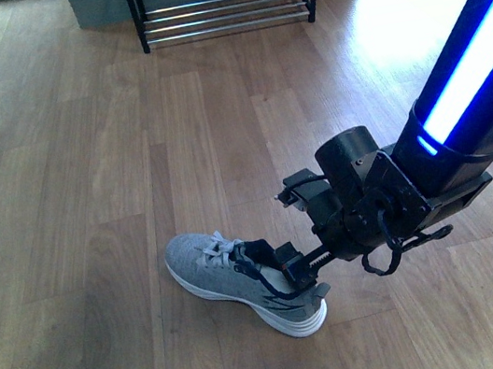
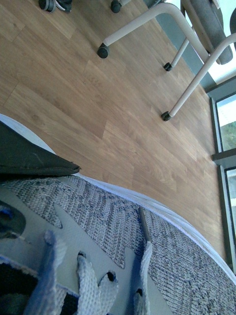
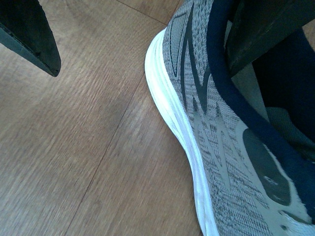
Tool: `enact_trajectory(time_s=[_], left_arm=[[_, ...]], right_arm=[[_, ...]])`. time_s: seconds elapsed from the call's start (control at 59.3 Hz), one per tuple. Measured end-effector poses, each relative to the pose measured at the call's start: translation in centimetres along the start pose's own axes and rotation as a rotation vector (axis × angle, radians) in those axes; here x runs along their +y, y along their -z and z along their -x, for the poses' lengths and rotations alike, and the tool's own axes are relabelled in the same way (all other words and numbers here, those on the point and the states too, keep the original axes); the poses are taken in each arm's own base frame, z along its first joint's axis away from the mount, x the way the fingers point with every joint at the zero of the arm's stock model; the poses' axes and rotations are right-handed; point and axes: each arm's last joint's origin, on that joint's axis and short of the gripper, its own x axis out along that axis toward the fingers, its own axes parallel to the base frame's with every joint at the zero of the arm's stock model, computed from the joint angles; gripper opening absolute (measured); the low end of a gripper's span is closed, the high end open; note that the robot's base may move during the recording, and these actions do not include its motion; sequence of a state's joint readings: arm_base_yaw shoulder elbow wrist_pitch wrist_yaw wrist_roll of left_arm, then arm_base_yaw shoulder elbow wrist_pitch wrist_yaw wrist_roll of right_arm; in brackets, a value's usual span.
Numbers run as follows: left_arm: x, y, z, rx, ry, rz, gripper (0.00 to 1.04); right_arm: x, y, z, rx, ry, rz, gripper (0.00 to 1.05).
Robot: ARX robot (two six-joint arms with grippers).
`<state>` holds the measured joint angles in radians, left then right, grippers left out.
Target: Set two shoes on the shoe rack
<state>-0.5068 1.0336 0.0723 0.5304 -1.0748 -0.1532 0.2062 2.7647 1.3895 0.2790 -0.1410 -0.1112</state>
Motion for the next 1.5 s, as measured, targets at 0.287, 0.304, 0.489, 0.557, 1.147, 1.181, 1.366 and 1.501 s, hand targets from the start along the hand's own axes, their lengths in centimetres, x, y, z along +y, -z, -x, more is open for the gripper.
enact_trajectory(time_s=[0.287, 0.304, 0.489, 0.557, 1.147, 1.181, 1.366, 1.501], left_arm=[[0.0, 0.0, 0.0, 0.0, 0.0, 0.0, 0.02], [0.0, 0.0, 0.0, 0.0, 0.0, 0.0, 0.02], [0.0, 0.0, 0.0, 0.0, 0.0, 0.0, 0.02], [0.0, 0.0, 0.0, 0.0, 0.0, 0.0, 0.02], [0.0, 0.0, 0.0, 0.0, -0.001, 0.0, 0.02], [0.0, 0.0, 0.0, 0.0, 0.0, 0.0, 0.02], [0.0, 0.0, 0.0, 0.0, 0.0, 0.0, 0.02], [0.0, 0.0, 0.0, 0.0, 0.0, 0.0, 0.02]], right_arm=[[0.3, -0.2, -1.9, -0.008, 0.024, 0.006, 0.85], [0.4, -0.3, -1.9, -0.008, 0.022, 0.007, 0.81], [0.7, -0.6, -2.1, 0.0, 0.017, 0.009, 0.44], [0.6, -0.7, -2.1, -0.002, 0.024, 0.005, 0.32], [-4.4, 2.0, 15.0, -0.272, 0.215, 0.019, 0.01], [-4.5, 2.2, 16.9, -0.305, 0.241, 0.025, 0.01], [-4.0, 3.6, 25.1, -0.442, 0.327, 0.037, 0.01], [-3.2, 4.4, 29.3, -0.526, 0.358, 0.044, 0.01]])
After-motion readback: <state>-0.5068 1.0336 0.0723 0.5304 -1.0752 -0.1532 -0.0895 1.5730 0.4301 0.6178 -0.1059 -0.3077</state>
